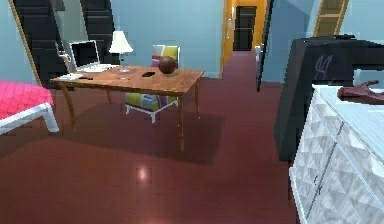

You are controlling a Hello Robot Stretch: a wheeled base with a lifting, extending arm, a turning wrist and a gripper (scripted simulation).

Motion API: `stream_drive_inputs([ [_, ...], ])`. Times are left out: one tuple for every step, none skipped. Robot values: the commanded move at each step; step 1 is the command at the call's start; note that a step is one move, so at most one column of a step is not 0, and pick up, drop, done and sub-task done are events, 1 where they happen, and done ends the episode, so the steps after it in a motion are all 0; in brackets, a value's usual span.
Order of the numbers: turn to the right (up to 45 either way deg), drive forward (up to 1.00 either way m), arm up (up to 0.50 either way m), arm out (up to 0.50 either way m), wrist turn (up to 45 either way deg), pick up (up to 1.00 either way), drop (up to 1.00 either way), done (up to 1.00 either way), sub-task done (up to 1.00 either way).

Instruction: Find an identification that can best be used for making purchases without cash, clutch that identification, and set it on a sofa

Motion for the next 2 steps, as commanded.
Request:
stream_drive_inputs([
  [0.0,0.0,0.0,0.0,45.0,0.0,0.0,0.0,0.0],
  [0.0,0.0,0.0,0.0,45.0,0.0,0.0,0.0,0.0],
])
